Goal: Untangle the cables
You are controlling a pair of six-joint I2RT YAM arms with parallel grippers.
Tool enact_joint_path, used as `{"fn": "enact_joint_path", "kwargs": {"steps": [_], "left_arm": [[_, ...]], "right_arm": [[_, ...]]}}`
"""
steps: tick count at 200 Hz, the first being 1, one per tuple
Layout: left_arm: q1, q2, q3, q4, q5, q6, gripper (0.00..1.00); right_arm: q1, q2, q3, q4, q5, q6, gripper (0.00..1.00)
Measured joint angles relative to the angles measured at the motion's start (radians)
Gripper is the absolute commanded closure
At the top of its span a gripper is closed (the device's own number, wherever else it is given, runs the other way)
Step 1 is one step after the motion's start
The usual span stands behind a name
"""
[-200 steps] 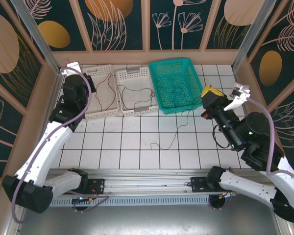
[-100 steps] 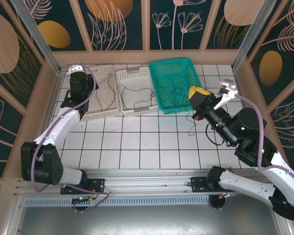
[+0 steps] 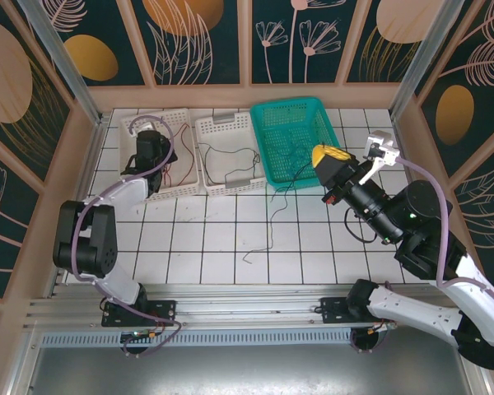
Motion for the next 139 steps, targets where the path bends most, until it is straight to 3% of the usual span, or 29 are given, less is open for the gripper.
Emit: {"fn": "enact_joint_path", "kwargs": {"steps": [44, 68, 139], "left_arm": [[0.0, 0.036, -0.001, 0.01, 0.02, -0.019, 1.0], [0.0, 0.047, -0.001, 0.012, 0.029, -0.024, 0.88], [0.001, 0.064, 0.0, 0.014, 0.056, -0.026, 0.83]], "right_arm": [[0.0, 0.0, 0.0, 0.02, -0.039, 0.0, 1.0], [0.0, 0.0, 0.0, 0.031, -0.06, 0.004, 1.0], [0.0, 0.005, 0.024, 0.042, -0.083, 0.015, 1.0]]}}
